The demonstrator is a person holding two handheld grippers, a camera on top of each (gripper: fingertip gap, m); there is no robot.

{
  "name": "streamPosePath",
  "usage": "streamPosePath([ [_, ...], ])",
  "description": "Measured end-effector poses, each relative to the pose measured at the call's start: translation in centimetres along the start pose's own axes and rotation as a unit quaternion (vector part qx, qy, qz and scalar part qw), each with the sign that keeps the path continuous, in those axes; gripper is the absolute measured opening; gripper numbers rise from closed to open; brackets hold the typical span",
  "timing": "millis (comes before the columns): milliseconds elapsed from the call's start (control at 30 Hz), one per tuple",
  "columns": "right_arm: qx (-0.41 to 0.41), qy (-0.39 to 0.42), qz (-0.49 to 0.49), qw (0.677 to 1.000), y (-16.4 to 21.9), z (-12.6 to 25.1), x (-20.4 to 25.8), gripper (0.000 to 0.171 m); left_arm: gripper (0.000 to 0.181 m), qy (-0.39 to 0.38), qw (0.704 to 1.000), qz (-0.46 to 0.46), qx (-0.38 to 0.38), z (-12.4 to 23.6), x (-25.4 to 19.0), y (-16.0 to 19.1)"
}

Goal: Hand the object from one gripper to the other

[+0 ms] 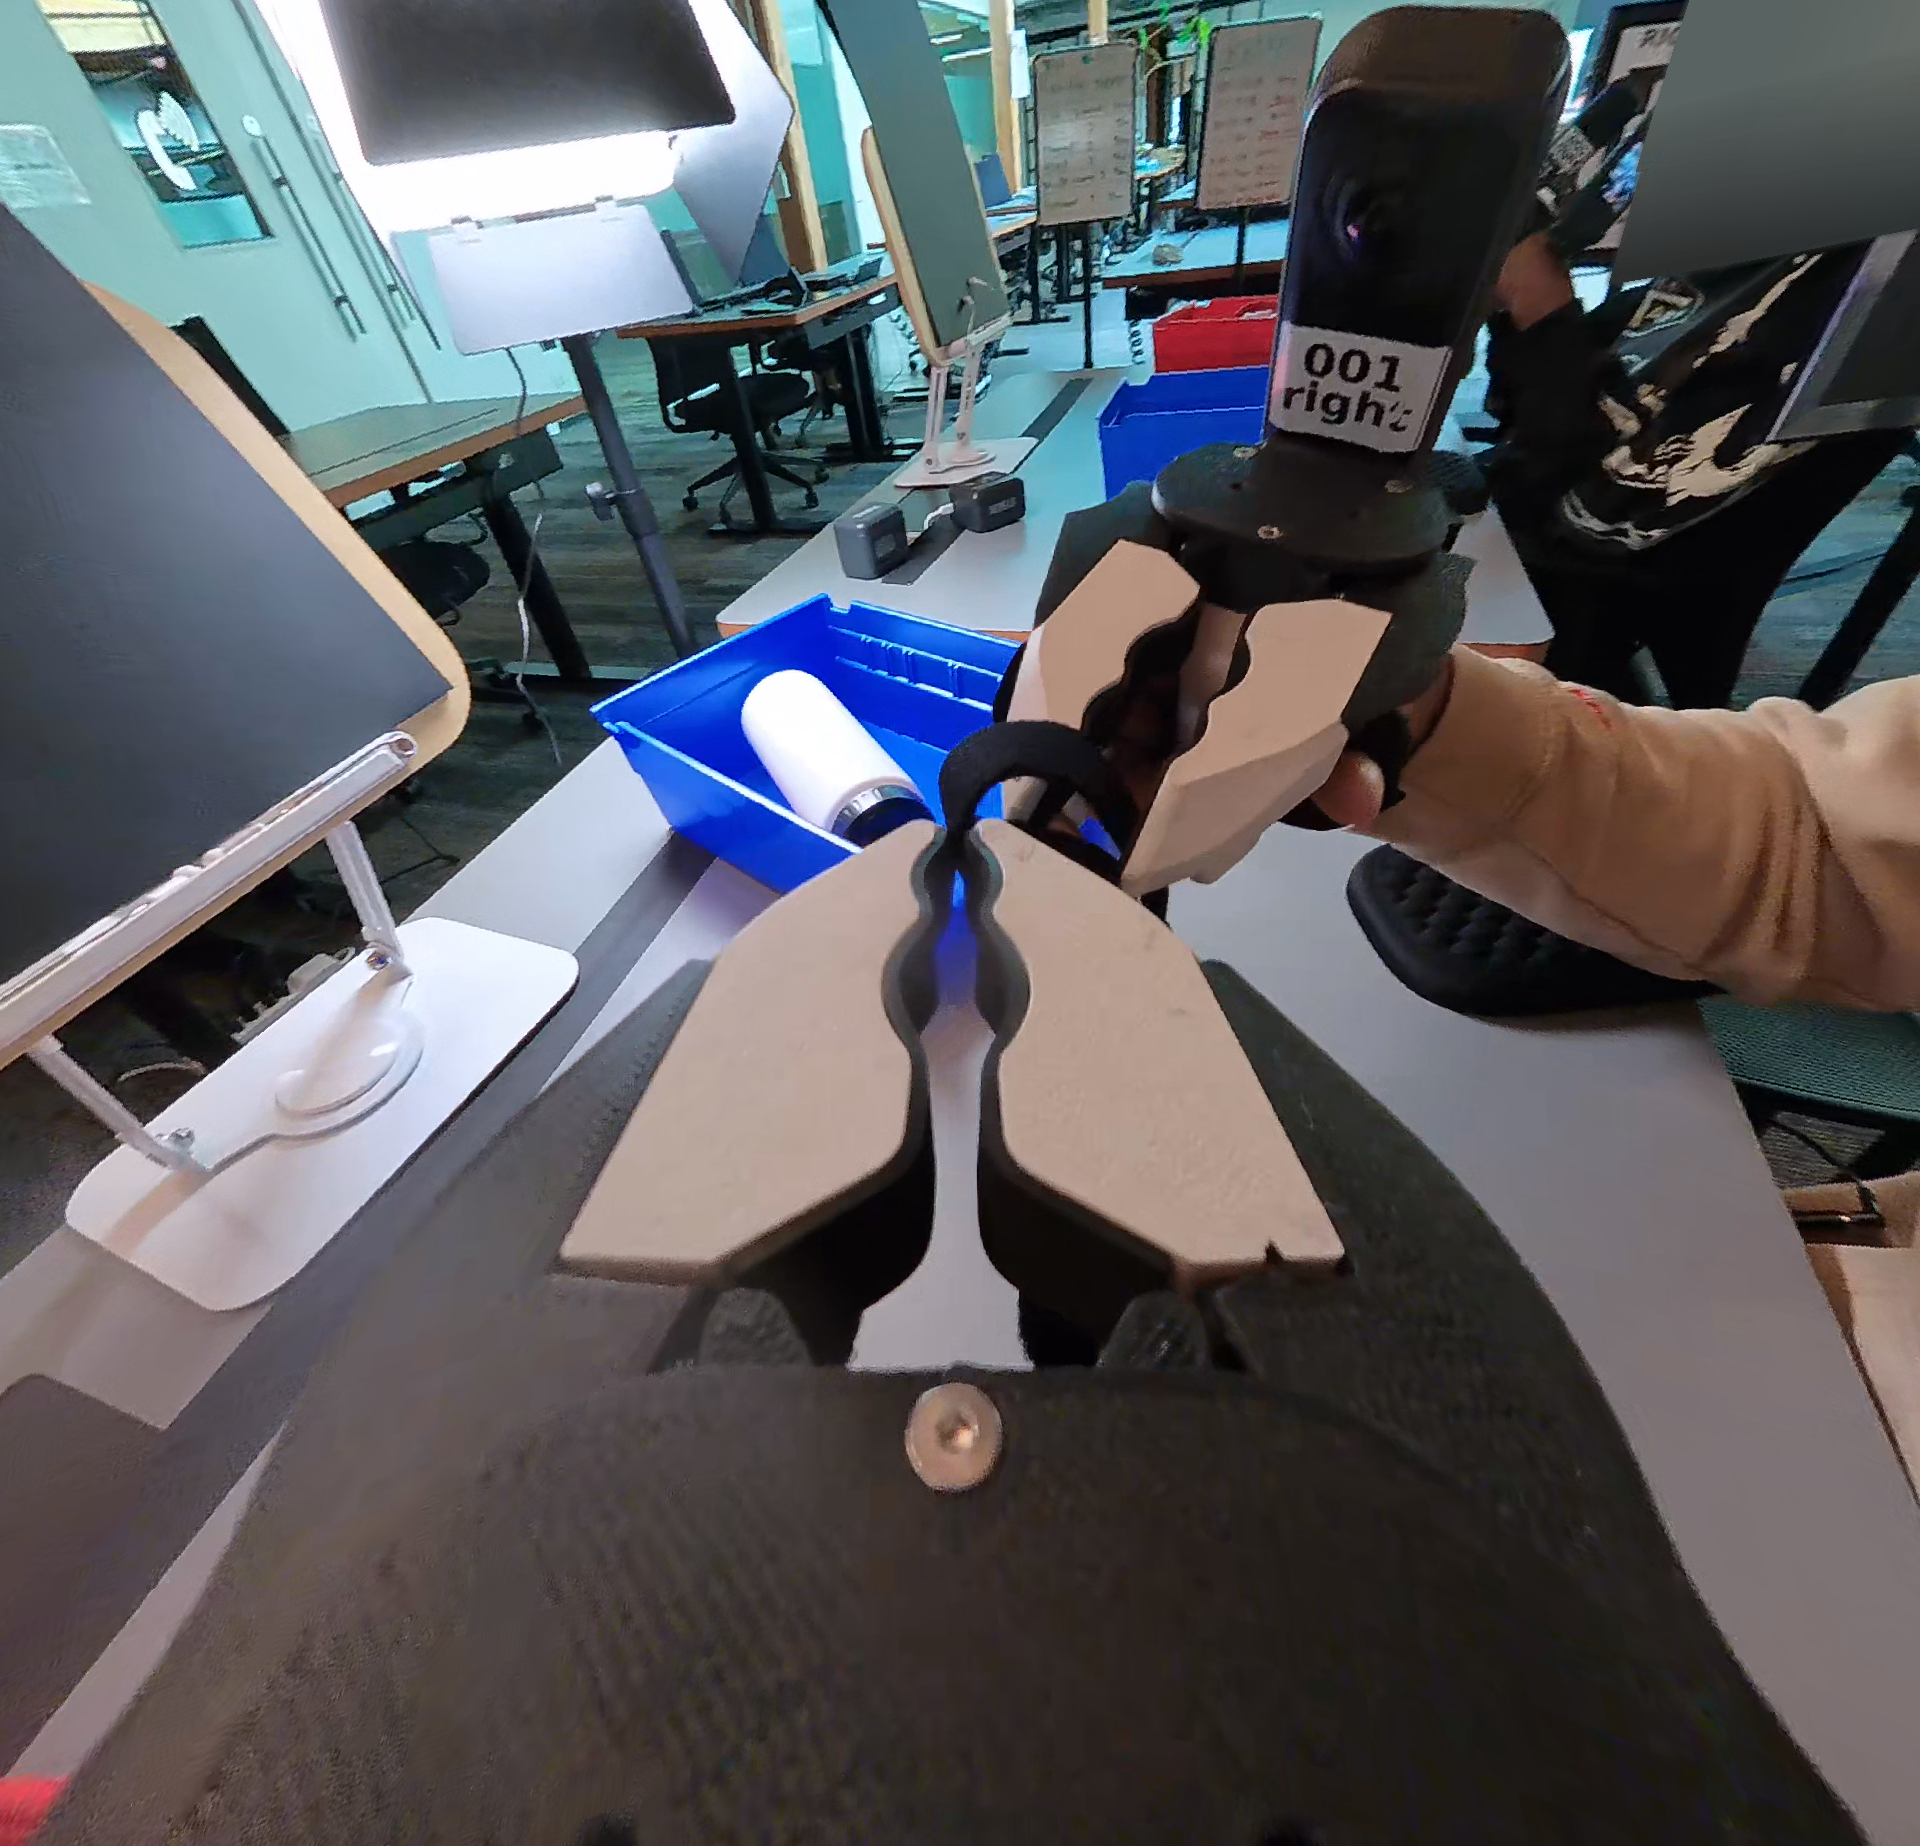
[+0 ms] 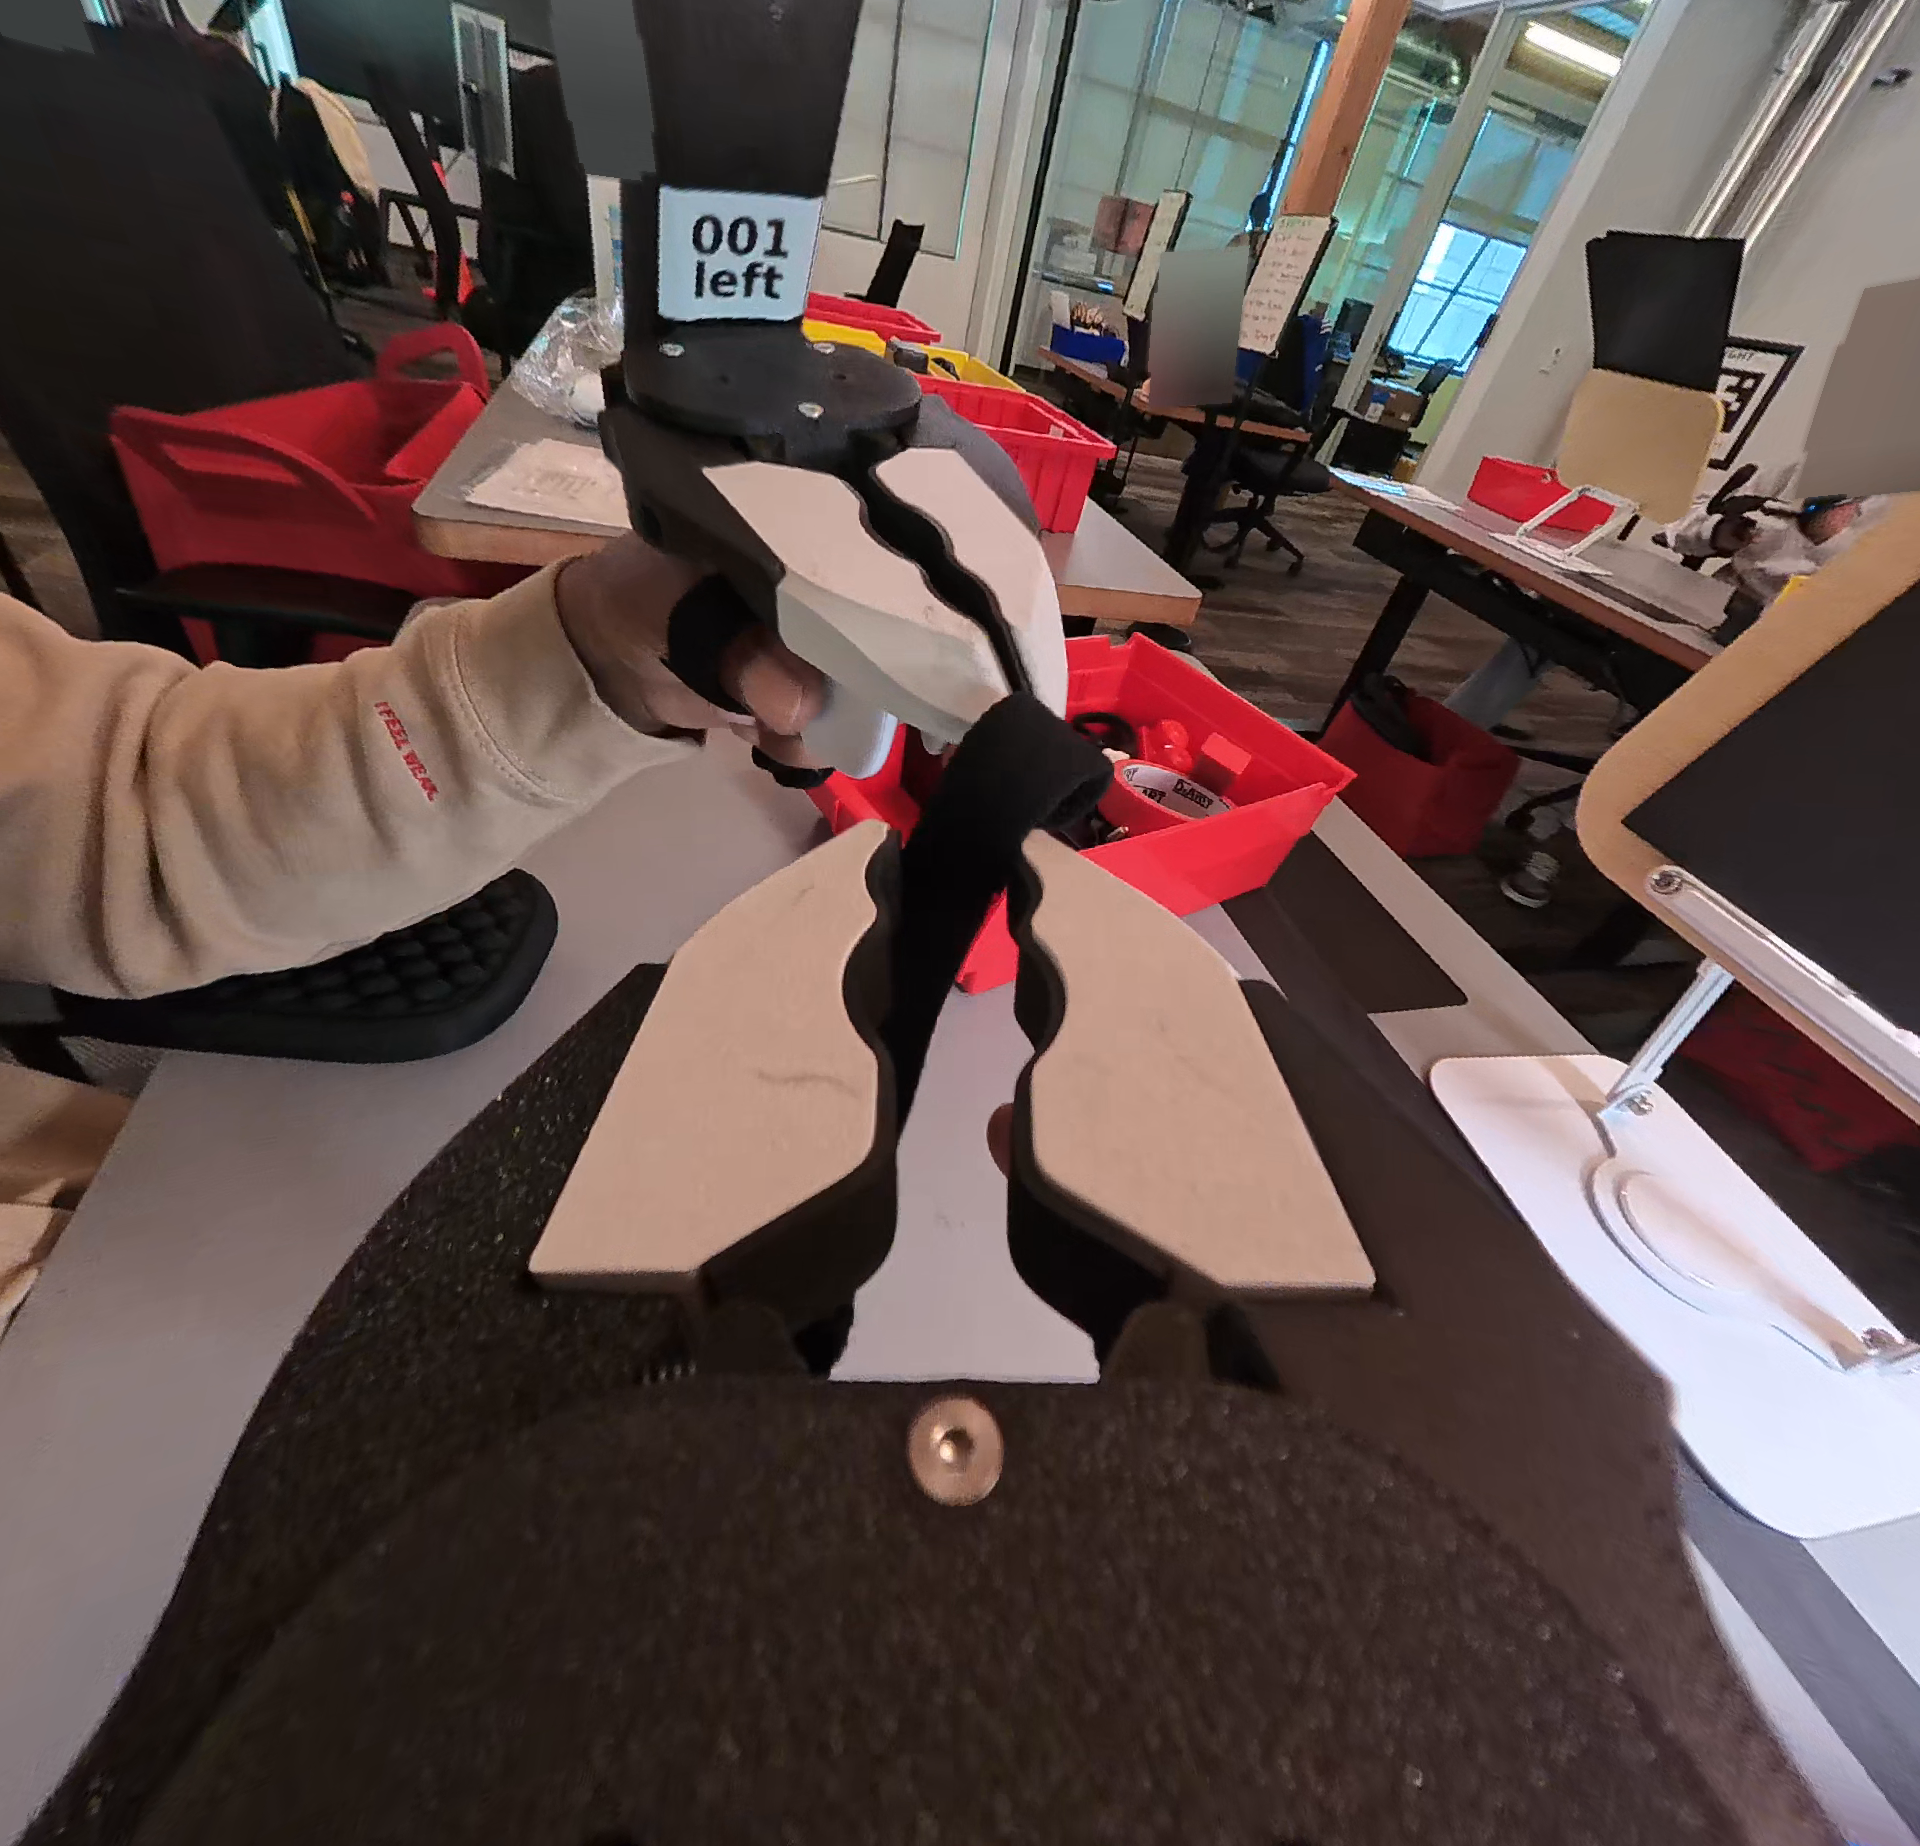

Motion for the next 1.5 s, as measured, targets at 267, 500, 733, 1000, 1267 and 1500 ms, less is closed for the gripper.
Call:
streamPosePath([
  [267,-0.011,-0.027,-0.052,0.998,0.2,0.2,-0.7,0.003,0.002,-0.037,0.999,-0.004,0.038,-0.7,0.3,0.5],
  [500,0.05,-0.083,-0.037,0.995,1.2,0.0,-0.4,0.002,0.019,-0.003,0.997,-0.022,0.076,-0.9,0.2,1.3],
  [733,0.128,-0.061,0.027,0.99,1.7,-0.2,0.0,0.002,0.029,-0.019,0.966,-0.136,0.217,-2.0,-2.2,1.6],
  [1000,0.128,0.201,0.381,0.894,2.6,-1.3,0.7,0.001,0.037,0.033,0.984,0.174,0.017,-2.0,2.4,3.4],
  [1267,0.122,0.216,0.527,0.813,6.0,-3.8,2.2,0.001,0.023,-0.031,0.974,0.225,-0.01,-3.0,4.1,5.8],
  [1500,0.098,0.248,0.524,0.809,5.6,-3.6,2.1,0.004,0.003,-0.093,0.983,0.157,-0.007,-2.8,4.3,5.8],
])
Point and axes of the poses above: each gripper's, where its closed fingertips meet, z back along the fingers, y out of its underside, x = y × z across the jaws, the point moved 10 cm from there along z, back along the fingers, and after that the axes turned 15 degrees about y, right-handed, at the moved point
